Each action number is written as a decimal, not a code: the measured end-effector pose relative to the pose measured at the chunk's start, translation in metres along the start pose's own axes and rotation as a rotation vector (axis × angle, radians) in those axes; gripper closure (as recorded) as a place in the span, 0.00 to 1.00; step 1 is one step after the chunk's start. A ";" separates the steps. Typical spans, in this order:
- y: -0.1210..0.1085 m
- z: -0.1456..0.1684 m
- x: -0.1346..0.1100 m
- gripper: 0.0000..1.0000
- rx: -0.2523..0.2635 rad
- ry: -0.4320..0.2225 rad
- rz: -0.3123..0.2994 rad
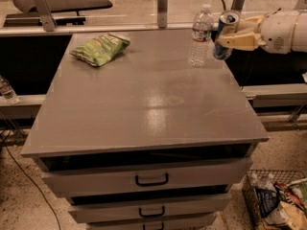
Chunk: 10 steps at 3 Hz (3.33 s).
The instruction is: Move redbull can near water bottle
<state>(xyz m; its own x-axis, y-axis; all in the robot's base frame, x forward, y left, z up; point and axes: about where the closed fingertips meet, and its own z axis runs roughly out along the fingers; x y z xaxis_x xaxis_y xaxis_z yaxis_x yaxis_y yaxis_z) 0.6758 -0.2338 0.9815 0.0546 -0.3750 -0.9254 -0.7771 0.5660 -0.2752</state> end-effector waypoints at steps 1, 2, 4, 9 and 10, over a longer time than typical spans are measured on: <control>-0.038 0.002 0.023 1.00 0.062 -0.027 0.013; -0.061 0.006 0.039 1.00 0.090 -0.011 0.033; -0.065 0.020 0.074 0.61 0.070 0.043 0.124; -0.051 -0.002 0.056 0.00 0.058 0.029 0.126; -0.026 -0.081 -0.004 0.00 0.101 0.054 0.004</control>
Offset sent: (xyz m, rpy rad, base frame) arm 0.0790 -0.0734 -0.0310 0.0323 0.0034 -0.1438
